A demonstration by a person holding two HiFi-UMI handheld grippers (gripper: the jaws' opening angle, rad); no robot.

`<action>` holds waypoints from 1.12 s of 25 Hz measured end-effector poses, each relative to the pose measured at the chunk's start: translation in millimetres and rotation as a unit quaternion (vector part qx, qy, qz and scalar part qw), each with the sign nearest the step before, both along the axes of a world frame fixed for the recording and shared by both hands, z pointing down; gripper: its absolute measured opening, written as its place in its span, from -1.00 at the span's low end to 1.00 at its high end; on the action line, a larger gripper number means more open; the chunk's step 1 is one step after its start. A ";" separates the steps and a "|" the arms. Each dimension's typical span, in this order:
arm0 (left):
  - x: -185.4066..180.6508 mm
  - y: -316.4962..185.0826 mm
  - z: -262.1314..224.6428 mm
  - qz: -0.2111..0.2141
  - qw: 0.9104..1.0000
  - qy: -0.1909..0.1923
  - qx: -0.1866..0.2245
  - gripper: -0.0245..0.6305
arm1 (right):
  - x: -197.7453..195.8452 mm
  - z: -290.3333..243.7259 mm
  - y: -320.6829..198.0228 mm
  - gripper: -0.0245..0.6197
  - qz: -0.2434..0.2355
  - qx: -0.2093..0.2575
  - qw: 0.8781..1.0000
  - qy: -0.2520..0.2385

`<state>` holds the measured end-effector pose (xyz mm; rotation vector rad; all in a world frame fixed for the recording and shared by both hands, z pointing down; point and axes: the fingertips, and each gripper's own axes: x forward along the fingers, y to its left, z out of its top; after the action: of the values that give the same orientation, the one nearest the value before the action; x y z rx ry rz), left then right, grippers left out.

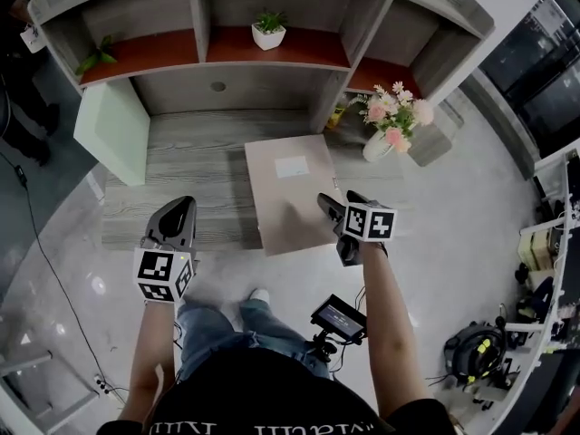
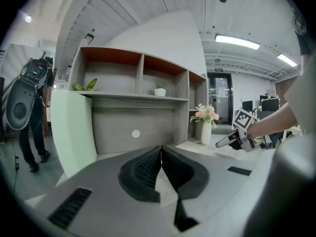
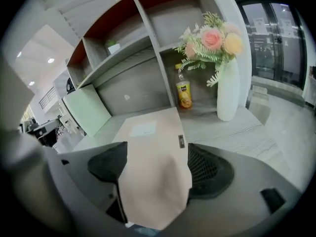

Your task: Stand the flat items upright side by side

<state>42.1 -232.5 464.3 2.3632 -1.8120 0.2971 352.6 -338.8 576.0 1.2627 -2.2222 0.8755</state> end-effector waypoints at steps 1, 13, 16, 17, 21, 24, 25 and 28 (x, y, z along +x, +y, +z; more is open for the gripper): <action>-0.2 1.7 1.9 -0.003 1.000 -0.001 -0.003 -0.88 | 2.8 7.1 -2.7 0.30 -0.002 -0.008 1.000 0.003; 12.3 13.3 26.4 0.010 0.999 -0.016 -0.037 -0.88 | 10.9 67.9 -1.0 0.16 -0.009 -0.094 0.995 0.024; 16.4 13.9 29.1 0.022 0.999 -0.015 -0.040 -0.88 | 10.6 69.3 5.1 0.15 0.014 -0.103 0.994 0.022; 18.5 14.5 28.9 0.028 0.999 -0.014 -0.040 -0.88 | 10.6 69.9 8.5 0.15 0.023 -0.109 0.994 0.021; 24.5 17.4 24.5 0.059 0.997 -0.017 -0.036 -0.88 | 8.4 71.8 26.7 0.15 0.072 -0.134 0.988 0.012; 21.5 19.9 20.7 0.079 0.996 -0.017 -0.033 -0.88 | 2.7 73.0 44.5 0.14 0.119 -0.156 0.981 -0.006; 20.6 20.9 20.0 0.087 0.996 -0.017 -0.033 -0.88 | 0.6 73.6 50.7 0.14 0.137 -0.162 0.977 -0.014; 17.2 24.7 18.0 0.108 0.993 -0.017 -0.033 -0.88 | -8.6 75.8 69.3 0.12 0.194 -0.178 0.964 -0.044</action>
<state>59.3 -207.8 482.3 2.5246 -1.5356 0.4172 343.9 -269.5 651.8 1.5201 -1.7888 1.4300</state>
